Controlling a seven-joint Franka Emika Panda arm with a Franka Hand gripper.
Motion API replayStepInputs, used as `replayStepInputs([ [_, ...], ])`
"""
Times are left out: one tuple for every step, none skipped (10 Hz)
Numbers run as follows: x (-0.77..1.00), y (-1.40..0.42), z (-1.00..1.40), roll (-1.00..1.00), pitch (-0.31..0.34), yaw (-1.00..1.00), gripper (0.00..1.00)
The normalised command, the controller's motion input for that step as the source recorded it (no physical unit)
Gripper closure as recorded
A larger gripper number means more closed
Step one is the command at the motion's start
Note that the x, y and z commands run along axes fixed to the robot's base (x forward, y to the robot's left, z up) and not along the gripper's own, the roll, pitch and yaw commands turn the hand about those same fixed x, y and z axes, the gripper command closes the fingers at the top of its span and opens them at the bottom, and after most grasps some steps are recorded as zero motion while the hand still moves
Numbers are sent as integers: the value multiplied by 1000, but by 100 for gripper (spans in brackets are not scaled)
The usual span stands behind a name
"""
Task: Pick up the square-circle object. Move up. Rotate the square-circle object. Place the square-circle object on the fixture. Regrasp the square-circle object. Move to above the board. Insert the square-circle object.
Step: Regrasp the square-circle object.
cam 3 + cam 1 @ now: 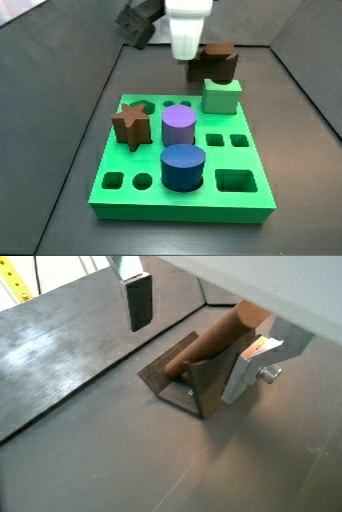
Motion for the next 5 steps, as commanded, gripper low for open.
replayStepInputs([
  [1000, -19, -15, 53, 159, 44, 0],
  [1000, -21, -15, 51, 152, 47, 0],
  [1000, -24, -17, 53, 148, 43, 0],
  [1000, -26, -13, 56, 146, 43, 0],
  [922, -25, -16, 57, 140, 41, 0],
])
